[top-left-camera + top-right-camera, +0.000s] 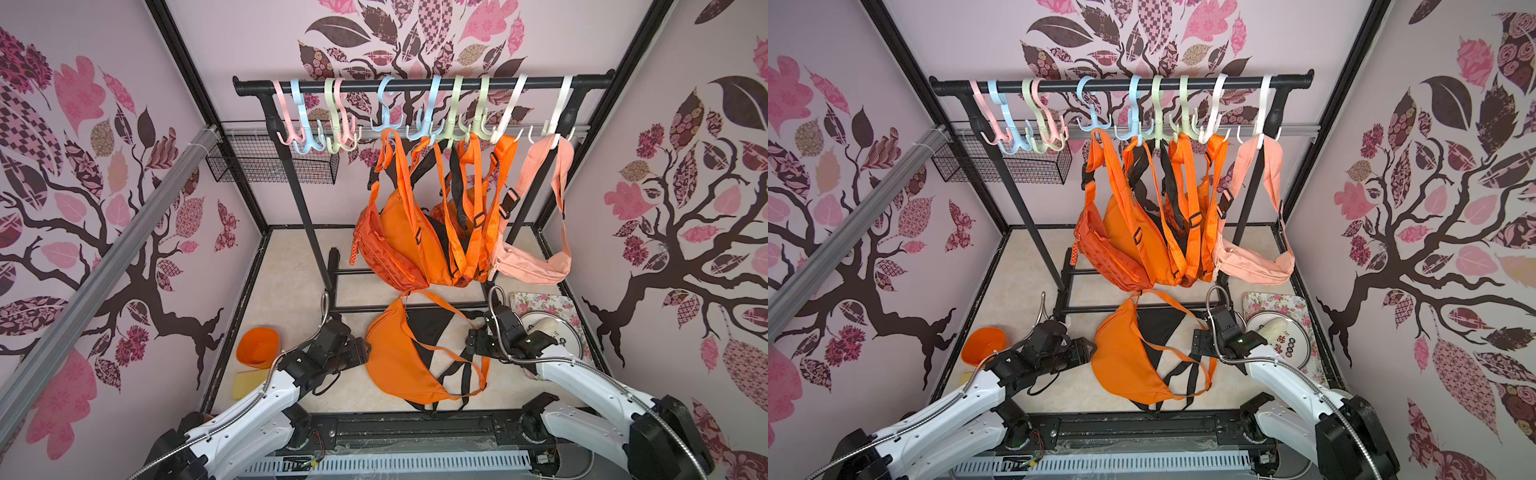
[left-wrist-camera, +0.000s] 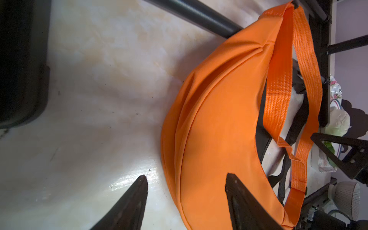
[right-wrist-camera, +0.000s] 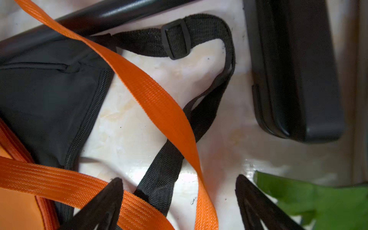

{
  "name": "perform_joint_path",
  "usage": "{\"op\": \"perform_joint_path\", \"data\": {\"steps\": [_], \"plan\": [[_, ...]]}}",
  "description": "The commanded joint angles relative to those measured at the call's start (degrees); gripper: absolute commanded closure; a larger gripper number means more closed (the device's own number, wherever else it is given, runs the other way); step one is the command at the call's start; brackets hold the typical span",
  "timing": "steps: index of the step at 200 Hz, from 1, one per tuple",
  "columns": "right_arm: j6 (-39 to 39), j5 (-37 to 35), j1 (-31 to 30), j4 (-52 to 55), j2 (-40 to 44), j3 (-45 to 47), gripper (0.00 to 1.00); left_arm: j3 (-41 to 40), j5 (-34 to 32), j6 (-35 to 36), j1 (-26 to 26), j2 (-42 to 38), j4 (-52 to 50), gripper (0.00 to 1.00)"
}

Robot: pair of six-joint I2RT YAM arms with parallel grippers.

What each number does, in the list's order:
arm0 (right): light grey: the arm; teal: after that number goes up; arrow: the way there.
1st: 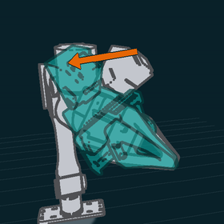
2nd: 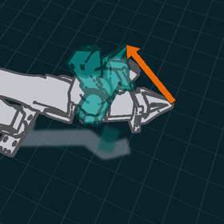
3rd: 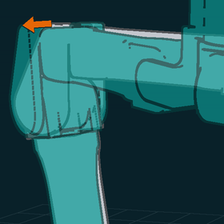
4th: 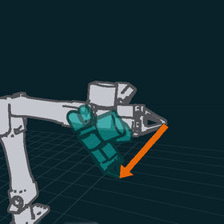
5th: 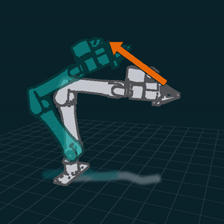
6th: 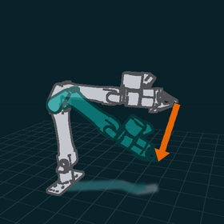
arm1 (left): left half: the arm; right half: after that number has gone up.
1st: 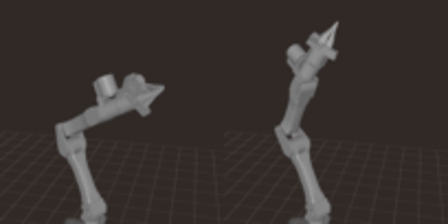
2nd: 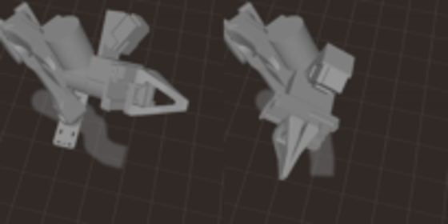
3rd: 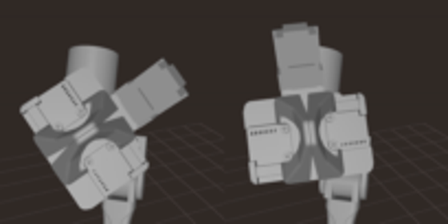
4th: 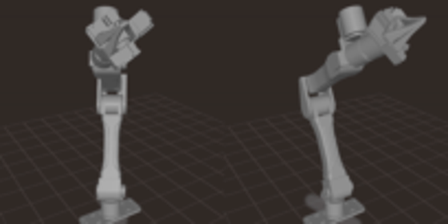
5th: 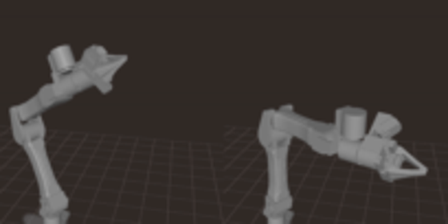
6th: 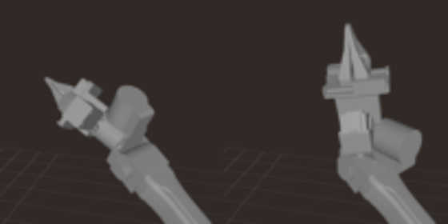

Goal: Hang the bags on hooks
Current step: Adjust the clothesline at the center of the board, then pick up the bag from the bag.

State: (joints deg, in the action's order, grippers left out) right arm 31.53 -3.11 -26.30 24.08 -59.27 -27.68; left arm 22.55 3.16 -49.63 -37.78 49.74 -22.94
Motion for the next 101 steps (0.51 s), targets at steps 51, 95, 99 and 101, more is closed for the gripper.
{"op": "perform_joint_path", "data": {"steps": [51,95,99,101], "plan": [[0.7,3.1,-7.7,-3.5,-1.5,-0.8,0.34,-5.6,2.4,-3.9,-0.7,5.3,11.5,0.41],[2.1,3.7,-14.0,-1.8,-2.2,0.6,0.44,-7.4,2.7,-5.0,-0.8,6.4,14.4,0.45],[2.2,3.5,-14.2,-1.5,-2.1,0.9,0.44,-7.5,2.9,-5.1,-0.7,6.6,14.7,0.45],[2.3,3.4,-14.3,-1.3,-2.0,1.0,0.44,-7.5,2.8,-5.2,-0.7,6.7,14.9,0.45]]}}
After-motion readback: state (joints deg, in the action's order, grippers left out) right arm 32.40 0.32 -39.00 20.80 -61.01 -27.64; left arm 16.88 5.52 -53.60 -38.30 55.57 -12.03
